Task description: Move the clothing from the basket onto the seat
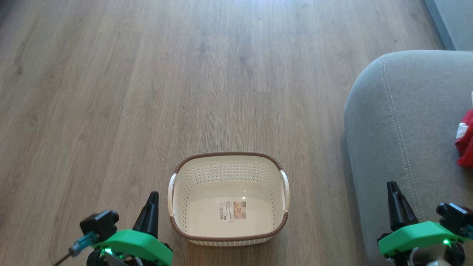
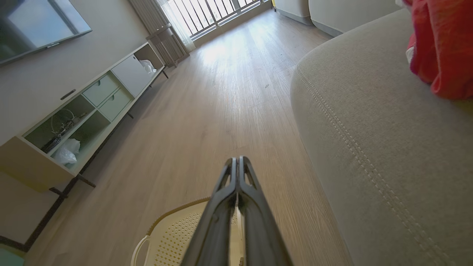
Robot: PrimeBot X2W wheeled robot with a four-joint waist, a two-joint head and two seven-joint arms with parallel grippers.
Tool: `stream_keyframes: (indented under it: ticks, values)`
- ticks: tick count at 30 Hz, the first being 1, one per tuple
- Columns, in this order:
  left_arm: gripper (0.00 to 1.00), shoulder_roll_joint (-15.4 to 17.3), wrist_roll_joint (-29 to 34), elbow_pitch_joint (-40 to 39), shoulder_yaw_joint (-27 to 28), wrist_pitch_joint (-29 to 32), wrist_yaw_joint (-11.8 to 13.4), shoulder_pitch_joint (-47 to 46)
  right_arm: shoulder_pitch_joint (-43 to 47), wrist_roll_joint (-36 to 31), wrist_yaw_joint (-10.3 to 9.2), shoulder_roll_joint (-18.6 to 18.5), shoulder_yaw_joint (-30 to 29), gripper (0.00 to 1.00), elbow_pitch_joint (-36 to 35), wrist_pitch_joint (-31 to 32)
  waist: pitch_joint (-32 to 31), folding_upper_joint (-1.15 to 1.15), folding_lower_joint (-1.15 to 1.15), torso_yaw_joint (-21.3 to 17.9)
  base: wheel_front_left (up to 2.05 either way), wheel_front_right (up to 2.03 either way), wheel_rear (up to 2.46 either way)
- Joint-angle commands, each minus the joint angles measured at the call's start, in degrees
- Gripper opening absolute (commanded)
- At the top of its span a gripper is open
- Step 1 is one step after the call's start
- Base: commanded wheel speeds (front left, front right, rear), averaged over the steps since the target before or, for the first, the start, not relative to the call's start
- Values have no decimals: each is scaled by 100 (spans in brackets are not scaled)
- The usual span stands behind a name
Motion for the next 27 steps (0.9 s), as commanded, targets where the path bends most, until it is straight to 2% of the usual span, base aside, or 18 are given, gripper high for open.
stream_keyframes:
  ticks: [1, 27]
  values:
    - [0, 47, -111, -173, 121, 23, -37, -300, -263, 122, 0, -5, -25, 0, -193, 41, -1, 0, 0, -3, 0, 0, 0]
    - [0, 83, -1680, -184, 482, 421, -249, -410, -438, 1732, -1, 49, -104, 0, -197, 479, -21, 0, 0, -118, 0, 0, 0]
